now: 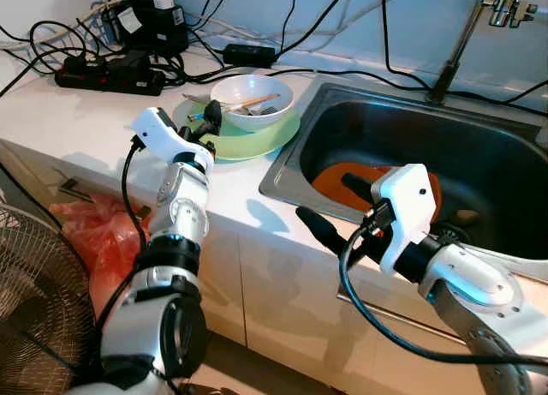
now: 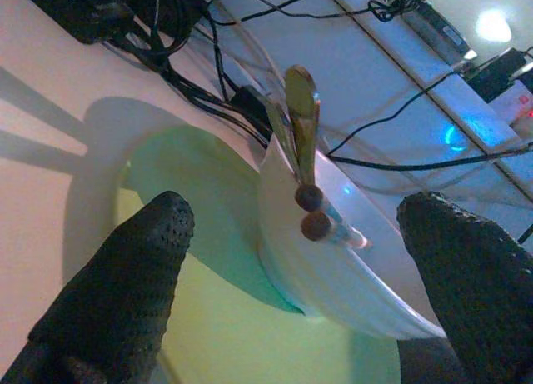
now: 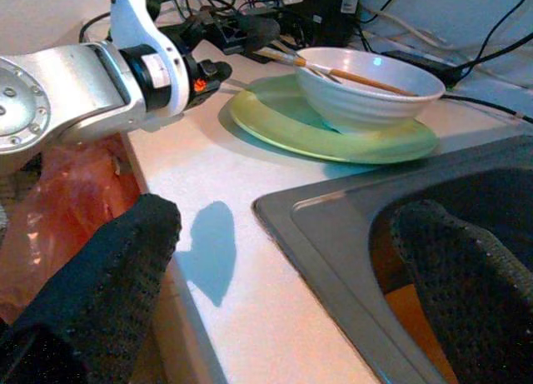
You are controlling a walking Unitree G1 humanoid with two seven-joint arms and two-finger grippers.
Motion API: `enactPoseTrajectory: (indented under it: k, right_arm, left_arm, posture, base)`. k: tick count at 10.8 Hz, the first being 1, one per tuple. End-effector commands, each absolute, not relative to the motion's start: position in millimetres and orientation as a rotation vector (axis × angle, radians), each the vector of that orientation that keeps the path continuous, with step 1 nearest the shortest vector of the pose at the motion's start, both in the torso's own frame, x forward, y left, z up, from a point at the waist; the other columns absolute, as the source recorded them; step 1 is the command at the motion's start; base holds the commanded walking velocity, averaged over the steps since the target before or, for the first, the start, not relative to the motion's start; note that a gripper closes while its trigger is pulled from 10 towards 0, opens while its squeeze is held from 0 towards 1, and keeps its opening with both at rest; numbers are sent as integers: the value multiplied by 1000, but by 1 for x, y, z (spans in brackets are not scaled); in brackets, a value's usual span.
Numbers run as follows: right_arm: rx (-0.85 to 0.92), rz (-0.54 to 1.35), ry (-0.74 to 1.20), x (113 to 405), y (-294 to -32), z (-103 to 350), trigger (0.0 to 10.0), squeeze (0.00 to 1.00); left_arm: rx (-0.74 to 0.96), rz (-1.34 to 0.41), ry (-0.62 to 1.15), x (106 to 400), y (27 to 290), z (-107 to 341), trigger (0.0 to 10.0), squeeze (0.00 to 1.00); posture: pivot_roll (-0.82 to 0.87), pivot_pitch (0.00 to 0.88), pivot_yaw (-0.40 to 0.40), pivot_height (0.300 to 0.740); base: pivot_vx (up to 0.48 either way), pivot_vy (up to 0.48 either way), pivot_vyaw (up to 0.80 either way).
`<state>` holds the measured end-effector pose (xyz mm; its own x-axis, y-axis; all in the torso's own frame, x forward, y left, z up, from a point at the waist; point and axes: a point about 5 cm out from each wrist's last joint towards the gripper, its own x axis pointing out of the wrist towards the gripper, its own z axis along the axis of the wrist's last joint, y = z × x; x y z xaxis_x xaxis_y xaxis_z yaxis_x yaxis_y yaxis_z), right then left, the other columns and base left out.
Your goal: Kitchen organization
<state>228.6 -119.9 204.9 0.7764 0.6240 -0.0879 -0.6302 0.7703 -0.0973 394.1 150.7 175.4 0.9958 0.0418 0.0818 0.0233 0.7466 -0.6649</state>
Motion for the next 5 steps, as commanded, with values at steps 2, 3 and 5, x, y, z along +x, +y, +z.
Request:
enactPoseTrajectory:
  k: [2,3,5]
  right_arm:
    - [-128,680,46,226,-122,209,10000,0]
    - [-130,676,48,226,-122,209,10000,0]
    - [-135,666,51,225,-124,210,10000,0]
  left_arm:
    - [-760,-11,-113,398,150,181,10000,0]
    - [-787,-12,-109,400,150,180,10000,0]
    - [-820,-27,-113,401,149,180,314,0]
  posture:
    - [-262,0,-9,740]
    - [-270,0,-9,740]
    - [-283,0,-4,740]
  base:
    - [0,0,0]
    - [0,0,0]
    - [0,0,0]
